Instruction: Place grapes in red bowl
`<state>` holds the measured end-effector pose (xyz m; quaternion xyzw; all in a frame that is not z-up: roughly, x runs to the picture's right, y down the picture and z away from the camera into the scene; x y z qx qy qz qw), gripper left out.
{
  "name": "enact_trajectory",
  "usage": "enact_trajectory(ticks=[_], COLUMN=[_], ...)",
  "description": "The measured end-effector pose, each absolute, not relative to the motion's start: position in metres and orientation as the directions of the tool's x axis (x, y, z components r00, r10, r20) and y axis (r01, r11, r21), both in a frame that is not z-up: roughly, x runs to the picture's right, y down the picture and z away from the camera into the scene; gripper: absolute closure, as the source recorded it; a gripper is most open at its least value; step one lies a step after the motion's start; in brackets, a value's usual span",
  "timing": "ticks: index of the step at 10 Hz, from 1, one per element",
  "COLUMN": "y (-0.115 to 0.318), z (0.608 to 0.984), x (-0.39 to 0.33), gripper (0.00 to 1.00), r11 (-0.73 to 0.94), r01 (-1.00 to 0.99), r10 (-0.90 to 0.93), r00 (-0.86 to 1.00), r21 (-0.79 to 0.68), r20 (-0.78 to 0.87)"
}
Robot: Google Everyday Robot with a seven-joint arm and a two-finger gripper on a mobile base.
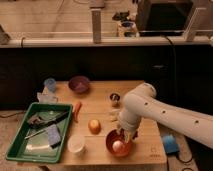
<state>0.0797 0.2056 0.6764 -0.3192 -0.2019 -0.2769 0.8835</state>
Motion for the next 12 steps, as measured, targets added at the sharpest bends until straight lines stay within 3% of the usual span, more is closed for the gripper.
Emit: enact_trajectory(ticks=[2, 6, 9, 10, 12], y=[0.207, 0.208, 0.217, 0.224, 0.233], z=[0.676, 0.672, 0.674, 0.675, 0.676], x=[0.078, 0.072, 0.068, 0.064, 0.061], gripper=[0.94, 0.63, 0.86, 0.88, 0.77], r11=[0.637, 0.623, 0.609, 0.598, 0.585], r01=[0.628, 0.647, 0.660, 0.668, 0.675], r10=[-0.364, -0.367, -0.369, -0.371, -0.368], r00=[0.756, 0.738, 0.727, 0.721, 0.715], r21=[-0.447, -0.440, -0.441, -0.443, -0.450], r20=[0.544, 0.566, 0.578, 0.586, 0.594])
